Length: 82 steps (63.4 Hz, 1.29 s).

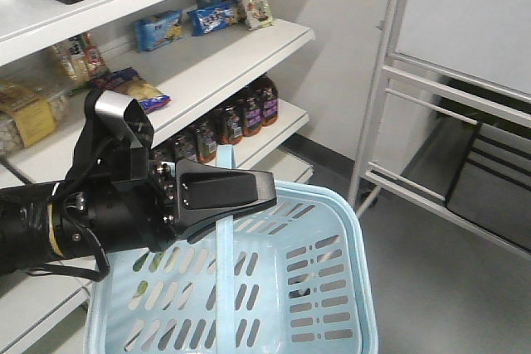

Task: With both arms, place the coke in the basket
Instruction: 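Drive the base across the room carrying the basket, then drive up to the shelf with the red Coca-Cola bottle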

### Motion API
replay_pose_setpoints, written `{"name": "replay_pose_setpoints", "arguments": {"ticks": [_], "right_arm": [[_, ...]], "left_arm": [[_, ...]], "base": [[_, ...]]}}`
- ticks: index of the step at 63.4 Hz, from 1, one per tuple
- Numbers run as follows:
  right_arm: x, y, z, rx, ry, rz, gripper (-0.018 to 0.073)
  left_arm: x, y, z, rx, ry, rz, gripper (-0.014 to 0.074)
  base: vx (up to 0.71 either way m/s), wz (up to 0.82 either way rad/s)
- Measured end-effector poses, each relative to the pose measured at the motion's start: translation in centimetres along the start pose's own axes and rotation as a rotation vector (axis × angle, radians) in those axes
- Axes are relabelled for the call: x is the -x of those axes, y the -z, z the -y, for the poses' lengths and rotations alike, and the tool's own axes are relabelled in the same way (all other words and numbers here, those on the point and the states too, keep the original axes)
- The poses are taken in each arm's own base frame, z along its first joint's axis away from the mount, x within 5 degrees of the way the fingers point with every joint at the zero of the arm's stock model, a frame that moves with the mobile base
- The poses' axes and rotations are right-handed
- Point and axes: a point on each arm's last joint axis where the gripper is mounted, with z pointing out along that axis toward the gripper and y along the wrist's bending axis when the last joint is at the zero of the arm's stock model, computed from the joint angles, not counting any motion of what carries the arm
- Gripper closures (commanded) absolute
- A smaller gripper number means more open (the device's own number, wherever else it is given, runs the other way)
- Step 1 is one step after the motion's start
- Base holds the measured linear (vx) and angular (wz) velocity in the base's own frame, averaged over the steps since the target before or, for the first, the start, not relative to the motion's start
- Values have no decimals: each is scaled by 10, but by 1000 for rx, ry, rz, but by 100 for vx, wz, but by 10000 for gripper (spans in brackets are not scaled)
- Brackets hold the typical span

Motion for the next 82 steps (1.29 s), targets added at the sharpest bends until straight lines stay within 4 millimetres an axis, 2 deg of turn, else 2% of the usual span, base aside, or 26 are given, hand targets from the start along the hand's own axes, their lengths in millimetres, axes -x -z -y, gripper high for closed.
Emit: {"name": "replay_pose_setpoints", "arguments": {"ticks": [50,82], "right_arm": [[0,0,0,0,0,0,564],[0,0,0,0,0,0,564]], "left_arm": [[0,0,0,0,0,0,604],[0,0,0,0,0,0,604]], "base": [[9,44],[6,27]]}}
